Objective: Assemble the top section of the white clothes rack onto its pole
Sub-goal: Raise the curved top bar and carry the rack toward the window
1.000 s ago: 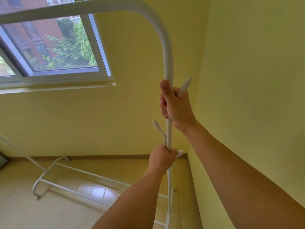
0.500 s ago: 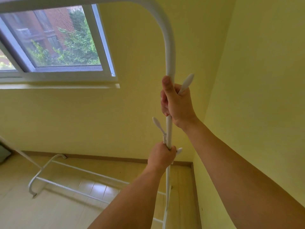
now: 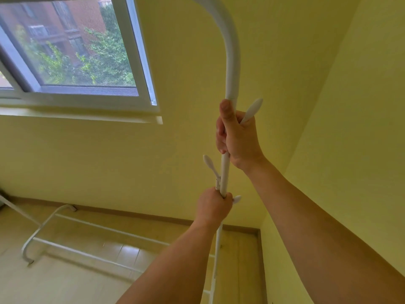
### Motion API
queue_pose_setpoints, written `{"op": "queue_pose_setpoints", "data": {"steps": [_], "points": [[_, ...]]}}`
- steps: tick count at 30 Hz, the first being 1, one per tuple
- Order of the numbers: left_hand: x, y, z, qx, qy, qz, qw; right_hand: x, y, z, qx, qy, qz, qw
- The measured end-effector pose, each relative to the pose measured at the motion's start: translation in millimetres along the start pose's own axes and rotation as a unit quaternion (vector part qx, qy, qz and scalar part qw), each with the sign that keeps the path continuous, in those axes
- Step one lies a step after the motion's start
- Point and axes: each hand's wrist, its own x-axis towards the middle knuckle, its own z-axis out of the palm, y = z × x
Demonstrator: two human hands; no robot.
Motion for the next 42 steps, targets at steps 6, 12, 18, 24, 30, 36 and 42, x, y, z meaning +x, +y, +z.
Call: {"op": "queue_pose_setpoints", "data": {"steps": [6,12,18,24,30,36,42], "points": [[42.6,7.5,-2.0,0.015,0.022,-0.02,0.999,41.5,15.3,-5.0,0.003,-0.03,-0.002,1.0],[70.2,3.2,-9.3,0.019,0.056,-0.048,0.997,69.4,27.4,3.1,0.02,-0.066,-0.006,0.998],[90.0,-10.1,-26.7,0.026,0.077,-0.078,0.994,91.4,41.5,24.6,0.044,-0.102,0.001,0.994],[95.9,-35.0,-59.5,0.04,0.117,-0.104,0.987,98.0,57.0,67.7,0.062,-0.137,0.01,0.989],[94.0,-68.5,-98.7,0.034,0.143,-0.124,0.981,94.3,66.9,119.8,0.074,-0.178,0.015,0.981],[91.4,-101.0,-131.4,0.048,0.186,-0.147,0.97,96.4,84.1,164.7,0.084,-0.224,0.024,0.971],[97.9,-114.2,-155.7,0.026,0.236,-0.183,0.954,114.4,105.8,197.2,0.116,-0.294,0.045,0.948]]}}
